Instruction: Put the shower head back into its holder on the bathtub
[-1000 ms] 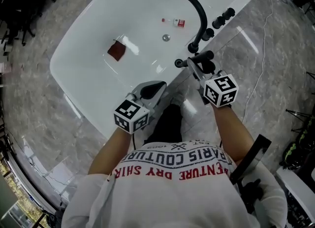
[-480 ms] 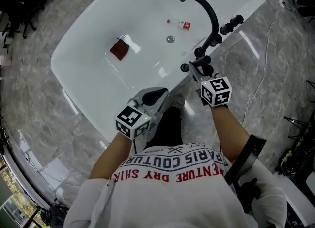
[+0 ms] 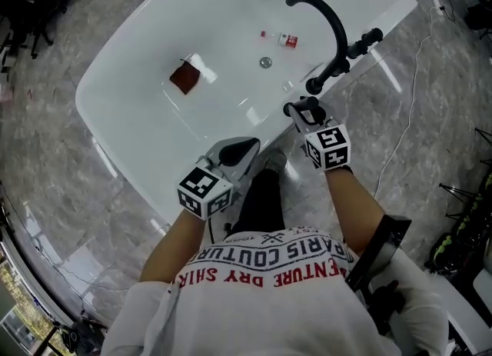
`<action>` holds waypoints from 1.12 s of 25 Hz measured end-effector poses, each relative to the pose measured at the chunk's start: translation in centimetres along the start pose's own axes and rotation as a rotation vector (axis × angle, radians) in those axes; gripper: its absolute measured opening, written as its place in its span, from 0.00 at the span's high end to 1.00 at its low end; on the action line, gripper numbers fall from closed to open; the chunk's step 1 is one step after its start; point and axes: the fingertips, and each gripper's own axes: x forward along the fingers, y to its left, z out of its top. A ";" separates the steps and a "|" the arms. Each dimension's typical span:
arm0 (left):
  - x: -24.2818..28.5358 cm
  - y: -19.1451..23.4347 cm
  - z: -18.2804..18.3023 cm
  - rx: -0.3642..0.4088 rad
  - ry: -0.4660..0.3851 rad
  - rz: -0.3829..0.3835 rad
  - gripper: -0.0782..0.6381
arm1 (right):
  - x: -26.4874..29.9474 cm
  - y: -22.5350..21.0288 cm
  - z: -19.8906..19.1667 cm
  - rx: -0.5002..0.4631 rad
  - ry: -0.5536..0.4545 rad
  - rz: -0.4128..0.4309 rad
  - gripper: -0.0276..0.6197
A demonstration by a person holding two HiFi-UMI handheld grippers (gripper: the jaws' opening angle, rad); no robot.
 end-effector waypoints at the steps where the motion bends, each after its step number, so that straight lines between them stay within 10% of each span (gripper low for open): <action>1: 0.0 0.1 0.0 -0.003 -0.001 0.001 0.88 | 0.3 0.2 -0.2 -0.008 0.009 0.011 0.75; 14: 0.6 -1.2 1.2 0.061 0.021 -0.015 0.88 | -3.8 0.4 -0.2 0.052 0.000 0.105 0.63; 19: 0.1 -7.1 2.0 0.143 0.015 -0.073 0.88 | -14.6 2.1 2.8 0.103 -0.149 0.076 0.94; 28: -5.4 -22.4 -1.7 0.249 -0.014 -0.142 0.88 | -33.2 15.0 1.8 0.092 -0.247 0.194 0.96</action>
